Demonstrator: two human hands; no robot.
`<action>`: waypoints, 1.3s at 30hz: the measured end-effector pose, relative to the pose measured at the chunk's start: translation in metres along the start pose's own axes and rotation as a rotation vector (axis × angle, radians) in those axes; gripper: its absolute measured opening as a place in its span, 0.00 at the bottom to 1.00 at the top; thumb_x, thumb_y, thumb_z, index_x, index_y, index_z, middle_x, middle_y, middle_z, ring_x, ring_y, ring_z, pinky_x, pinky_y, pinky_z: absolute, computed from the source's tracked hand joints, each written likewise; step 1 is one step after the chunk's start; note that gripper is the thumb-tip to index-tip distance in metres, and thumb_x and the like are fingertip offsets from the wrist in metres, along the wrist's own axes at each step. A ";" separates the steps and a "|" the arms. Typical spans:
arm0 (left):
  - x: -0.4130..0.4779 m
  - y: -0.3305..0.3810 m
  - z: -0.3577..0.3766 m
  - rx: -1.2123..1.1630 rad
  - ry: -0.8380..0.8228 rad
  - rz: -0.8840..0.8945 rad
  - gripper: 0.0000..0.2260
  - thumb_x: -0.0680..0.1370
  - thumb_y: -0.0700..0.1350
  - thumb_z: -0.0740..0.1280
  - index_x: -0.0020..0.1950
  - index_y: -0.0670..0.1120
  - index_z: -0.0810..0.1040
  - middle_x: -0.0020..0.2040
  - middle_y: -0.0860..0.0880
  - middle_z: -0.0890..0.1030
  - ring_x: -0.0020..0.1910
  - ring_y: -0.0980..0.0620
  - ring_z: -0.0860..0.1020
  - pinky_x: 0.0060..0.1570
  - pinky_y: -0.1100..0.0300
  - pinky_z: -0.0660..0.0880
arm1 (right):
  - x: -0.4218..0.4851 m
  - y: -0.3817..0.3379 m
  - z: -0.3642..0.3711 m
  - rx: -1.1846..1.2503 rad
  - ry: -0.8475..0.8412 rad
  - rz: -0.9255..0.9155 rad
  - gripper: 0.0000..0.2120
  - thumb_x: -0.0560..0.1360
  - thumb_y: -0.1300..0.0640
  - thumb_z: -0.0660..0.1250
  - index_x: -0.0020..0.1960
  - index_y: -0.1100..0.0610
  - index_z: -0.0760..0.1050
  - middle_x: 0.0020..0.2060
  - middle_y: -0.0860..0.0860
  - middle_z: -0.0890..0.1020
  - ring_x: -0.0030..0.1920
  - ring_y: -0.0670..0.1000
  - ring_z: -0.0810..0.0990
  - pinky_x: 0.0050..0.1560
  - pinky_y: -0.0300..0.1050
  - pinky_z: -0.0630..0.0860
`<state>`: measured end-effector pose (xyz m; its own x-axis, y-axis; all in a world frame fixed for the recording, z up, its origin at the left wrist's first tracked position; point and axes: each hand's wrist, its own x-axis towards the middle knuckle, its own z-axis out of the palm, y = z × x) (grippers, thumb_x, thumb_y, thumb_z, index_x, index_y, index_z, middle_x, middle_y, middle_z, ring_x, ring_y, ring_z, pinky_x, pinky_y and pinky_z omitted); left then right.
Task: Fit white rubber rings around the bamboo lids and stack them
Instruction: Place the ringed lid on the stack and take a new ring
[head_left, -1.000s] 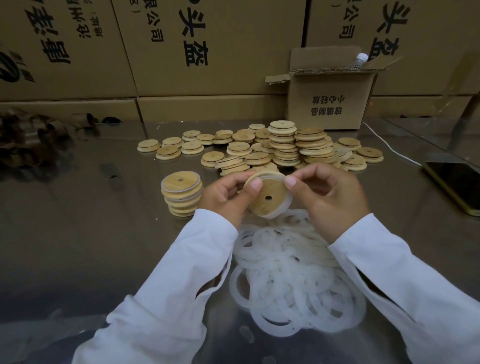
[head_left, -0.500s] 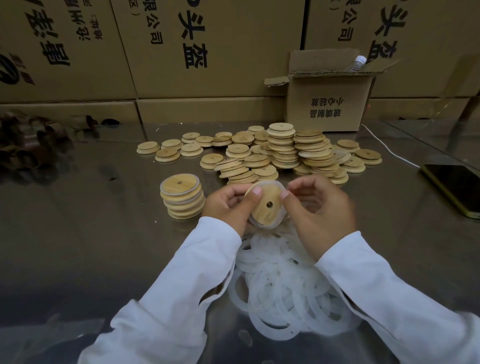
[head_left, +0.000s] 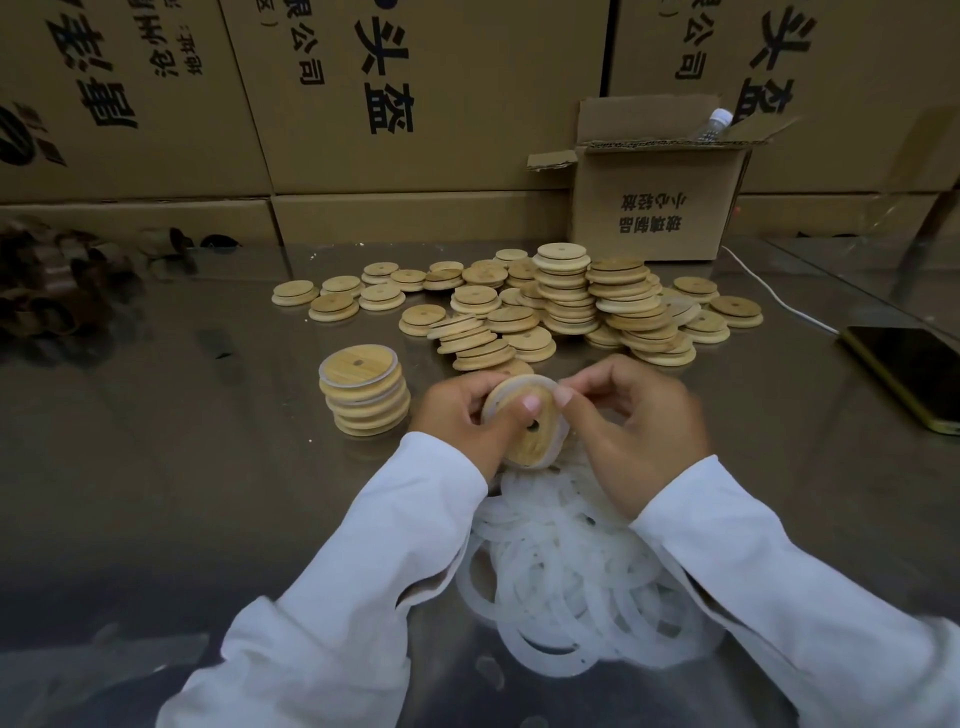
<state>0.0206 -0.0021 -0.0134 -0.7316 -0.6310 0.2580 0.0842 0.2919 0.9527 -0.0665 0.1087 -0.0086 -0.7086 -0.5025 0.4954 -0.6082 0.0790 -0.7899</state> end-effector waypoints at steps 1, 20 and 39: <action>0.000 0.000 -0.001 -0.001 -0.002 0.004 0.05 0.73 0.41 0.70 0.45 0.52 0.79 0.42 0.49 0.83 0.46 0.48 0.81 0.48 0.56 0.78 | 0.001 0.000 -0.001 0.014 -0.004 0.007 0.06 0.71 0.58 0.70 0.37 0.50 0.77 0.34 0.42 0.81 0.39 0.42 0.80 0.46 0.40 0.77; 0.003 0.003 -0.007 -0.375 -0.117 -0.147 0.14 0.70 0.43 0.66 0.54 0.41 0.78 0.43 0.42 0.82 0.41 0.48 0.81 0.41 0.52 0.80 | 0.007 -0.013 -0.007 0.147 -0.064 0.072 0.09 0.72 0.61 0.69 0.34 0.51 0.76 0.49 0.43 0.77 0.39 0.42 0.81 0.42 0.32 0.77; 0.003 0.000 -0.002 -0.244 0.009 -0.024 0.05 0.71 0.41 0.70 0.45 0.45 0.81 0.40 0.45 0.83 0.42 0.47 0.81 0.47 0.52 0.78 | 0.004 -0.007 -0.006 0.125 -0.006 0.045 0.07 0.71 0.59 0.70 0.36 0.49 0.77 0.36 0.44 0.82 0.41 0.46 0.81 0.45 0.45 0.78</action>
<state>0.0195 -0.0054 -0.0124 -0.7297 -0.6422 0.2347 0.2280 0.0950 0.9690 -0.0673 0.1118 0.0010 -0.7321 -0.5057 0.4564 -0.5262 -0.0058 -0.8504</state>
